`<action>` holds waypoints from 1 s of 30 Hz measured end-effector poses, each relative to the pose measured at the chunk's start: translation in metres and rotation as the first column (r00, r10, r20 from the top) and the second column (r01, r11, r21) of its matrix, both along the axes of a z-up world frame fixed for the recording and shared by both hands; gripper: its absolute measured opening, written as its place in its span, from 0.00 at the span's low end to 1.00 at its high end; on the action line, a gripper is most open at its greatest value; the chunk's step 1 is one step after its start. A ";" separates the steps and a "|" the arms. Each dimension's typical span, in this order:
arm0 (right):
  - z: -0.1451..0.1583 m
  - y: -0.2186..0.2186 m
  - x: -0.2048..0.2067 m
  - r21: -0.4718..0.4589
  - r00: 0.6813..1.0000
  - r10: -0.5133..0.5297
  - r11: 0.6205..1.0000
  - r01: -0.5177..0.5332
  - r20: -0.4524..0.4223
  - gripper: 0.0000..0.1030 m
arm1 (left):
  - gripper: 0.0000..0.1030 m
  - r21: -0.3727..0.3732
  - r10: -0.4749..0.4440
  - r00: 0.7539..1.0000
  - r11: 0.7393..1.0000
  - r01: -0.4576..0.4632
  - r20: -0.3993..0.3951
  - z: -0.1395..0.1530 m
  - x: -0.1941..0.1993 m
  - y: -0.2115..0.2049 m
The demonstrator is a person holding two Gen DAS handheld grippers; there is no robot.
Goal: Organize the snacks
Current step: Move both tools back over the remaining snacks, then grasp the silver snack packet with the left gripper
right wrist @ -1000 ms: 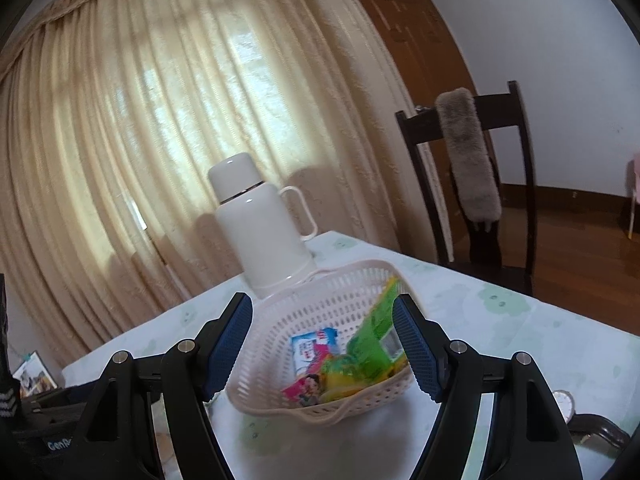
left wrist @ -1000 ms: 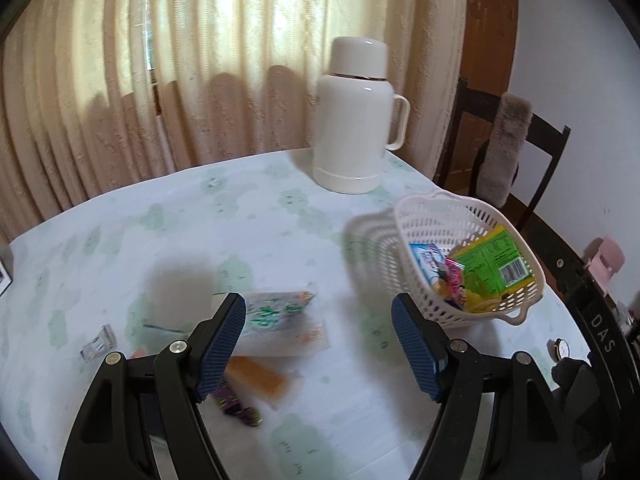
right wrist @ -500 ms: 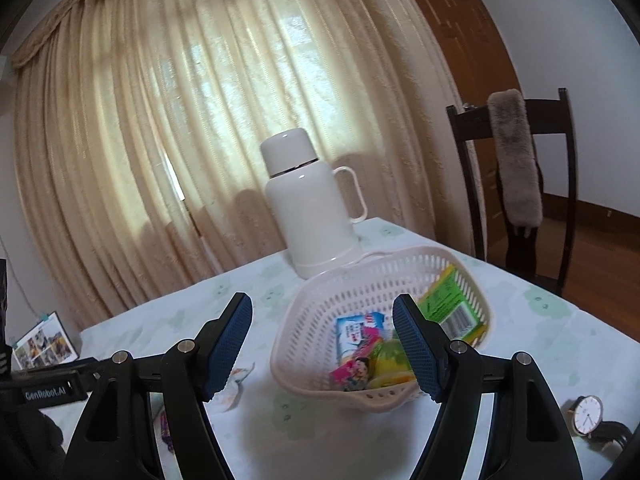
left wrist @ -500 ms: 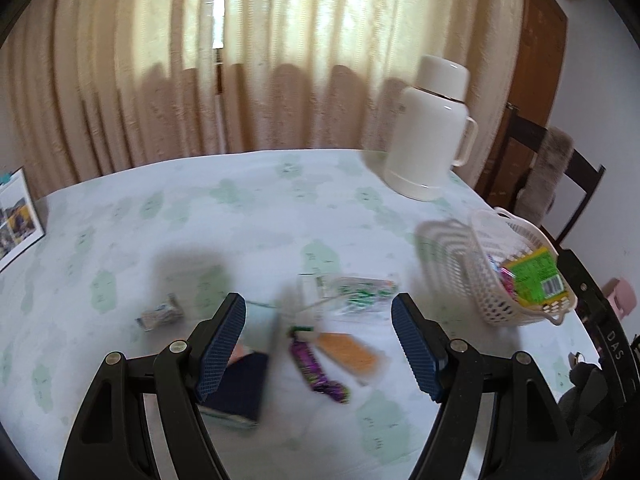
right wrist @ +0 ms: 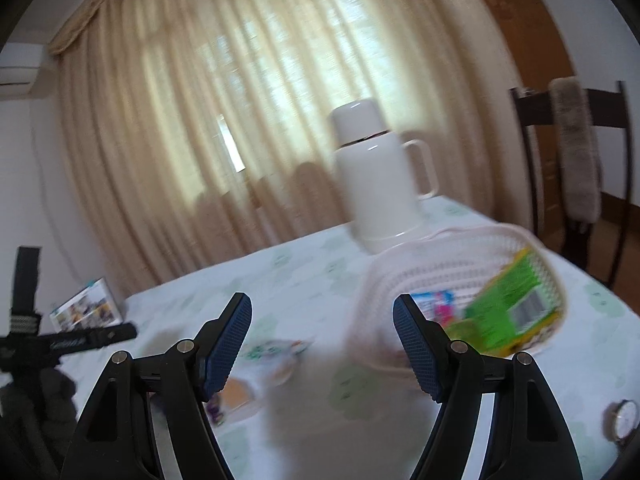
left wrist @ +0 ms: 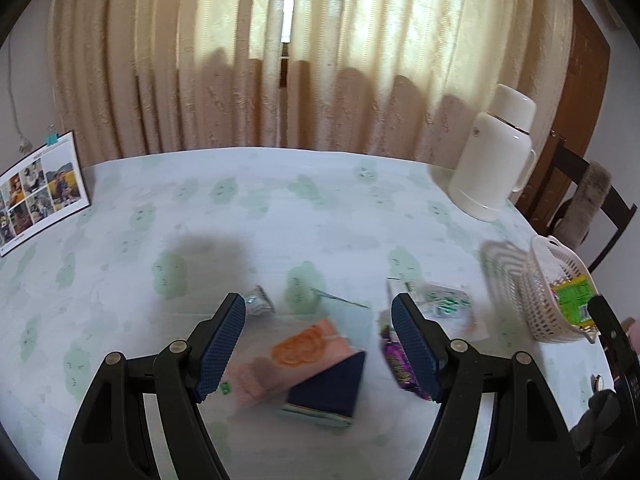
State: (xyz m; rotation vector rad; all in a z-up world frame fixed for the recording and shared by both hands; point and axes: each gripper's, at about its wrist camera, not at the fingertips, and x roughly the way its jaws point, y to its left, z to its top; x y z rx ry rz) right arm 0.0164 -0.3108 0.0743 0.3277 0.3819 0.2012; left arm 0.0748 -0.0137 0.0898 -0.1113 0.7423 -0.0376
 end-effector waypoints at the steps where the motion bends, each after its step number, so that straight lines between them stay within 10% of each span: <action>1: 0.000 0.003 0.001 -0.001 1.000 0.026 1.000 -0.026 -0.001 0.72 | 0.70 0.001 0.003 1.000 1.000 -0.003 -0.003 -0.001 0.001 0.003; 30: -0.009 0.028 0.005 -0.053 0.987 0.153 0.986 -0.156 -0.055 0.72 | 0.72 -0.016 0.059 0.970 0.998 -0.064 -0.236 -0.067 0.080 0.042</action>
